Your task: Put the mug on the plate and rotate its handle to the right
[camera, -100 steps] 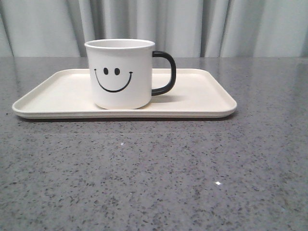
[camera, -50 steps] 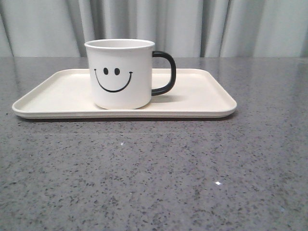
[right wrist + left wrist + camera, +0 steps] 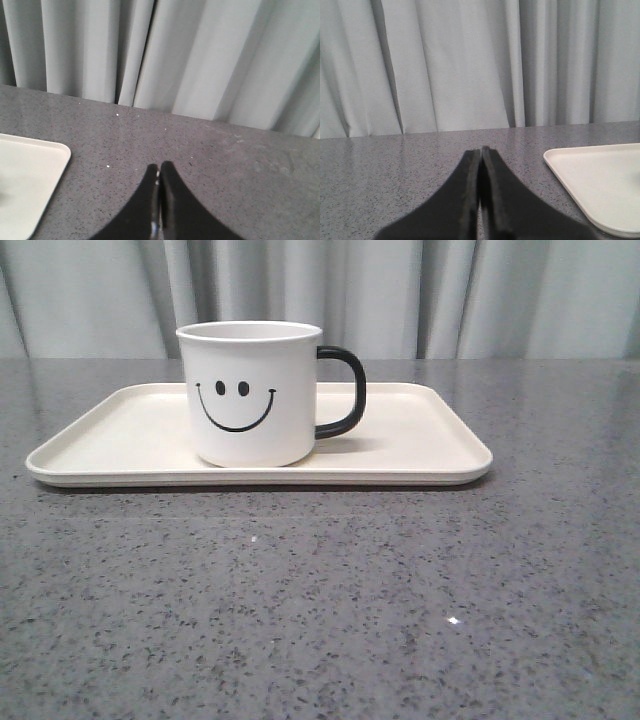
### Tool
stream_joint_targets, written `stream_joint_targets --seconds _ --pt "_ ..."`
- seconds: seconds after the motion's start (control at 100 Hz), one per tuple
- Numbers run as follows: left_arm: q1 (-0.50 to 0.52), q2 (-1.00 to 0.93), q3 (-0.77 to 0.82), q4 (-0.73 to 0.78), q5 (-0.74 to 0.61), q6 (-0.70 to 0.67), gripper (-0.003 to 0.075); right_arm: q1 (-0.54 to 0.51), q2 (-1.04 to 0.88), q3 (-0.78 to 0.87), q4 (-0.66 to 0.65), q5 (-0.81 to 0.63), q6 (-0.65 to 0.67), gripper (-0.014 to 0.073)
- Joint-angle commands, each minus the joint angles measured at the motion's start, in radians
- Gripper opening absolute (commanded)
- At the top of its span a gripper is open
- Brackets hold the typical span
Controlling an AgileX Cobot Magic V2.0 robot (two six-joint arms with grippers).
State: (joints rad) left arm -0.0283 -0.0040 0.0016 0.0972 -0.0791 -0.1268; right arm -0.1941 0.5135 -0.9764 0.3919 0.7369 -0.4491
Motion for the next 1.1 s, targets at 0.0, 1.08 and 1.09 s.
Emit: stream_joint_targets --seconds 0.0,1.08,1.09 --pt "0.001 -0.029 0.008 -0.013 -0.078 -0.006 -0.0020 0.043 -0.025 -0.021 0.007 -0.071 -0.008 -0.0111" --pt "0.001 -0.029 0.008 -0.013 -0.078 -0.006 -0.0020 0.296 -0.542 0.792 0.070 -0.575 -0.008 -0.0111" --pt "0.001 -0.029 0.008 -0.013 -0.078 -0.006 -0.0020 0.296 -0.545 0.794 0.070 -0.575 -0.008 -0.0111"
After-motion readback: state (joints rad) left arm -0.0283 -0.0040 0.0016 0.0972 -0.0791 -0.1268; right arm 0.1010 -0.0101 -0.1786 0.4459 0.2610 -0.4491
